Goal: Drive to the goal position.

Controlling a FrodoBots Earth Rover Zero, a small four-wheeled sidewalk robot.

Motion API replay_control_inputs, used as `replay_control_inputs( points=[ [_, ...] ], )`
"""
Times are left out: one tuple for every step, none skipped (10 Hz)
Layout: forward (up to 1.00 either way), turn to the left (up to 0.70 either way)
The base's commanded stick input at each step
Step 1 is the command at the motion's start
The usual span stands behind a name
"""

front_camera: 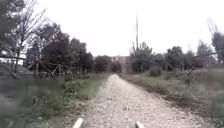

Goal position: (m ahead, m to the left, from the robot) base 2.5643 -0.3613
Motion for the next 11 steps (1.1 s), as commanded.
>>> replay_control_inputs(
  points=[
    [0.70,0.00],
    [0.70,0.00],
    [0.70,0.00],
    [0.70,0.00],
    [0.70,0.00],
    [0.70,0.00],
    [0.70,0.00],
    [0.70,0.00],
    [0.70,0.00],
    [0.70,0.00],
    [0.70,-0.19]
  ],
)
